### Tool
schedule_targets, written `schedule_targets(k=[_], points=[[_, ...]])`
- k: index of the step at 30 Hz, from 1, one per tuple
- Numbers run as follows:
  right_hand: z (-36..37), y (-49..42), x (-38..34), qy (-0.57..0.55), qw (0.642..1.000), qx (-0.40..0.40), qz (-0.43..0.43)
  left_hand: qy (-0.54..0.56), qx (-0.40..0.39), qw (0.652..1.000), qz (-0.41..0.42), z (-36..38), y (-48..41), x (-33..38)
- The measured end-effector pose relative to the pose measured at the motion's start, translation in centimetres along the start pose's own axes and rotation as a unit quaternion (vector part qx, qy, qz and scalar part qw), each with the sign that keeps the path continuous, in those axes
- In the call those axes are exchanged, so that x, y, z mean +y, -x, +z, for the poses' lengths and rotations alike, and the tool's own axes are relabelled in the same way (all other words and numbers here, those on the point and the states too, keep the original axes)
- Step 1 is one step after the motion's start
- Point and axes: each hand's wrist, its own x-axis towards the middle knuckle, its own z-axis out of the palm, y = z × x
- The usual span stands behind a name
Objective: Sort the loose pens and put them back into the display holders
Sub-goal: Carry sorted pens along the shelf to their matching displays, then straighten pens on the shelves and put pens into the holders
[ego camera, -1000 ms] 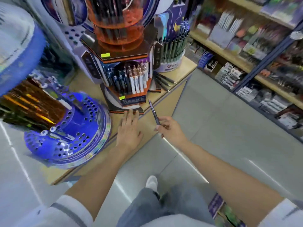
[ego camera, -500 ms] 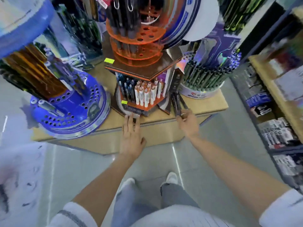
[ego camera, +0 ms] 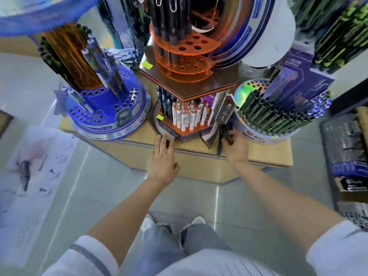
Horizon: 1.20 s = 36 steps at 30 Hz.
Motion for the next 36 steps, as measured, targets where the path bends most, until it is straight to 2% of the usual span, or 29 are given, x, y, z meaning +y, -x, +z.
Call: schedule_targets(k=[6, 11, 13, 16, 19, 22, 25, 28, 32, 36], points=[[0.4, -0.2, 0.2, 0.038, 0.998, -0.046, -0.019, 0.002, -0.011, 1.0, -0.004, -0.5, 0.1, 0.2], [0.4, 2.5, -1.6, 0.001, 0.995, 0.005, -0.096, 0.022, -0.008, 1.0, 0.019, -0.7, 0.4, -0.9], [1.1, 4.3, -3.0, -0.033, 0.989, -0.023, -0.141, 0.045, 0.005, 0.999, 0.02, -1.1, 0.9, -2.0], [3.4, 7.2, -5.7, -0.026, 0.975, -0.089, -0.203, 0.094, 0.04, 0.995, 0.007, -1.8, 2.2, -4.8], [7.1, 10.1, -9.2, -0.037, 0.959, -0.15, -0.238, 0.133, 0.06, 0.989, -0.001, -2.1, 4.1, -9.6], [12.5, 12.9, -12.8, -0.021, 0.942, -0.188, -0.277, 0.15, 0.064, 0.985, -0.047, -3.0, 6.5, -16.2], [18.8, 15.6, -16.4, 0.02, 0.92, -0.236, -0.313, 0.123, 0.056, 0.986, -0.095, -4.2, 9.0, -23.9], [26.5, 18.4, -20.8, 0.075, 0.894, -0.275, -0.345, 0.101, 0.044, 0.988, -0.107, -5.1, 11.2, -33.4], [35.0, 21.3, -28.9, 0.099, 0.888, -0.27, -0.358, 0.086, 0.036, 0.985, -0.145, -7.4, 13.2, -45.0], [40.1, 21.4, -36.1, 0.119, 0.888, -0.234, -0.379, 0.085, 0.054, 0.983, -0.151, -10.5, 13.3, -52.6]])
